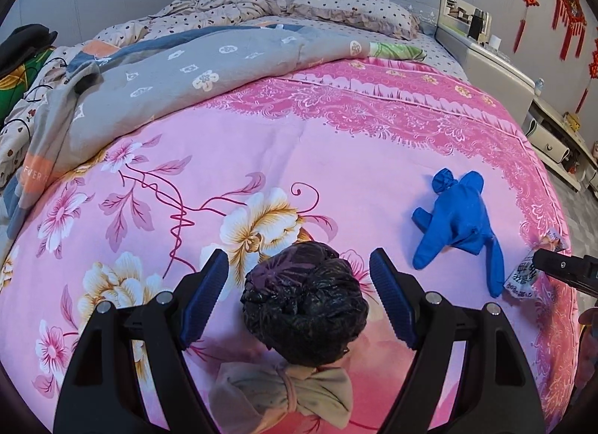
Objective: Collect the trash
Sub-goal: 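Grasp the black bag ball with left tool while right tool grasps orange-white snack stick, then lift the black bag ball and snack stick off the bed with both tools, then carry the black bag ball and snack stick in both tools over the yellow-rimmed bin, then open both tools to drop the black bag ball and snack stick into the bin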
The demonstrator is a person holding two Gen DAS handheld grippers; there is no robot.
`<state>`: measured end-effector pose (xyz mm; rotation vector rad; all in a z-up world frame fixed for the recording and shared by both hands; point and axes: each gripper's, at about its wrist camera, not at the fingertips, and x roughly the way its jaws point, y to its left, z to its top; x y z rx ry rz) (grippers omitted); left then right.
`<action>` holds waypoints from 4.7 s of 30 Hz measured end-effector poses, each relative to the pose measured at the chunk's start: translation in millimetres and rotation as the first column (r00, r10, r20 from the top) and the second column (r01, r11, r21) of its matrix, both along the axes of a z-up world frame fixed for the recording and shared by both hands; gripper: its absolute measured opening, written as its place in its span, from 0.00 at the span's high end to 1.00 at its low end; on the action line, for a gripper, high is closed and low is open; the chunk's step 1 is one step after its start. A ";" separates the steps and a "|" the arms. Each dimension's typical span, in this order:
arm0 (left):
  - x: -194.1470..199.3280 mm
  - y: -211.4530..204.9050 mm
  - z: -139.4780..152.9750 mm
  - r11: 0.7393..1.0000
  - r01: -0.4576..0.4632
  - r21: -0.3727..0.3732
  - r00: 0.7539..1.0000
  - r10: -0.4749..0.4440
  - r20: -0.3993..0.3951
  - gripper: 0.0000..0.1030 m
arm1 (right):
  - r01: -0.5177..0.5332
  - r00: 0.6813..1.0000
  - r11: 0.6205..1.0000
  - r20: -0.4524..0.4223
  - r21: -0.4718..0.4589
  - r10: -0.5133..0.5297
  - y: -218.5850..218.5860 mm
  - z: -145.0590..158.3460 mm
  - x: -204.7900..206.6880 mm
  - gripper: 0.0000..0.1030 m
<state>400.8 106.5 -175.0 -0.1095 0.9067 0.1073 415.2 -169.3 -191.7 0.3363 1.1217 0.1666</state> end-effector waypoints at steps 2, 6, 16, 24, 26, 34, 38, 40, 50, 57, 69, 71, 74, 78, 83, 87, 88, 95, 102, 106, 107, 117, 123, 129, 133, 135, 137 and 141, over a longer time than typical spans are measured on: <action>3.1 -1.6 -7.2 1.000 0.007 -0.003 1.000 -0.007 -0.013 0.29 | -0.006 1.000 1.000 0.006 -0.023 0.007 5.5 -3.2 4.4 0.27; 8.8 -8.2 -18.7 0.999 0.037 -0.003 0.998 -0.037 -0.041 0.43 | -0.024 0.999 0.997 0.027 -0.077 0.026 16.4 -6.5 13.1 0.32; 10.2 -21.4 -27.3 0.996 0.087 0.022 0.995 -0.086 -0.044 0.64 | -0.047 0.998 0.985 0.042 -0.166 0.055 25.1 -12.6 13.9 0.63; 7.1 -24.0 -16.1 0.996 0.091 0.004 0.996 -0.091 -0.021 0.66 | -0.046 0.997 0.988 0.048 -0.149 0.053 17.9 -12.4 10.8 0.76; 4.9 -23.3 -10.4 0.996 0.089 0.001 0.996 -0.089 -0.012 0.66 | -0.052 0.997 0.990 0.051 -0.132 0.059 16.6 -9.7 9.0 0.76; -10.2 -24.3 15.5 0.997 0.078 0.000 0.997 -0.078 0.019 0.66 | -0.068 0.994 0.992 0.080 -0.111 0.077 11.1 11.7 -12.7 0.76; -24.5 -27.9 30.0 0.997 0.081 0.009 0.996 -0.082 0.040 0.66 | -0.074 0.991 0.992 0.103 -0.100 0.085 6.0 27.0 -29.3 0.76; -32.7 -30.1 37.6 0.997 0.083 0.004 0.995 -0.083 0.050 0.66 | -0.077 0.989 0.992 0.116 -0.096 0.088 3.0 35.1 -39.9 0.76; -79.5 -57.2 79.8 0.993 0.113 -0.034 0.989 -0.109 0.097 0.66 | -0.073 0.982 0.995 0.171 -0.070 0.084 -21.3 73.6 -89.1 0.76; -113.0 -95.1 101.2 0.983 0.176 -0.053 0.978 -0.168 0.127 0.66 | -0.052 0.976 0.997 0.210 -0.058 0.063 -48.3 99.2 -126.2 0.76; -155.8 -184.0 125.6 0.942 0.324 -0.092 0.937 -0.306 0.169 0.66 | 0.026 0.963 0.999 0.269 -0.046 -0.013 -114.5 129.9 -182.4 0.76; -162.1 -199.0 128.5 0.932 0.349 -0.094 0.928 -0.330 0.175 0.66 | 0.045 0.961 0.998 0.273 -0.044 -0.031 -127.3 132.1 -190.3 0.76; -170.9 -219.2 132.7 0.918 0.383 -0.101 0.914 -0.361 0.183 0.66 | 0.073 0.958 0.996 0.279 -0.042 -0.058 -145.4 135.0 -202.2 0.76; -182.2 -246.1 137.7 0.898 0.428 -0.106 0.894 -0.403 0.194 0.66 | 0.108 0.954 0.994 0.284 -0.029 -0.095 -168.6 137.8 -216.9 0.76; -194.2 -276.2 142.0 0.872 0.478 -0.103 0.869 -0.452 0.200 0.66 | 0.146 0.948 0.989 0.291 -0.026 -0.132 -193.6 139.4 -235.1 0.76; -201.1 -298.5 143.0 0.854 0.510 -0.104 0.852 -0.484 0.199 0.66 | 0.176 0.943 0.984 0.292 -0.022 -0.162 -211.1 138.8 -247.6 0.76; -202.8 -304.1 142.9 0.849 0.518 -0.105 0.847 -0.493 0.198 0.66 | 0.183 0.941 0.983 0.292 -0.022 -0.169 -215.2 138.3 -250.4 0.76; -209.5 -337.3 137.2 0.819 0.563 -0.113 0.821 -0.540 0.185 0.65 | 0.239 0.933 0.971 0.279 -0.013 -0.226 -246.7 129.5 -269.6 0.76; -211.6 -374.2 125.0 0.782 0.611 -0.120 0.790 -0.592 0.163 0.65 | 0.295 0.925 0.955 0.252 -0.001 -0.286 -278.9 117.3 -283.2 0.76; -210.2 -394.8 114.4 0.763 0.636 -0.118 0.771 -0.620 0.145 0.65 | 0.321 0.920 0.947 0.240 -0.004 -0.311 -293.9 110.7 -288.2 0.76; -208.7 -399.7 111.1 0.760 0.639 -0.120 0.768 -0.625 0.139 0.65 | 0.326 0.919 0.945 0.237 -0.005 -0.316 -297.3 108.5 -289.2 0.76; -206.4 -441.5 73.3 0.729 0.670 -0.143 0.742 -0.665 0.083 0.65 | 0.381 0.908 0.925 0.186 0.012 -0.376 -330.8 80.4 -296.9 0.76; -206.2 -461.1 52.6 0.723 0.678 -0.135 0.732 -0.680 0.038 0.65 | 0.397 0.905 0.918 0.156 0.018 -0.395 -342.7 63.9 -298.8 0.76; -206.7 -471.1 43.5 0.718 0.685 -0.126 0.725 -0.688 0.019 0.64 | 0.415 0.900 0.910 0.139 0.018 -0.413 -351.0 51.7 -298.8 0.76; -208.2 -475.9 39.4 0.710 0.692 -0.132 0.717 -0.697 0.010 0.62 | 0.426 0.896 0.904 0.121 0.033 -0.427 -355.7 45.1 -299.8 0.75; -208.2 -476.4 38.4 0.711 0.689 -0.137 0.719 -0.695 0.008 0.62 | 0.428 0.895 0.903 0.122 0.035 -0.429 -356.2 44.5 -300.9 0.75; -208.3 -475.5 37.8 0.711 0.689 -0.140 0.719 -0.695 0.009 0.60 | 0.431 0.893 0.901 0.122 0.042 -0.433 -357.5 44.0 -302.6 0.75; -209.2 -472.4 39.8 0.713 0.686 -0.148 0.722 -0.691 0.016 0.59 | 0.444 0.885 0.895 0.130 0.048 -0.446 -361.0 46.6 -306.3 0.74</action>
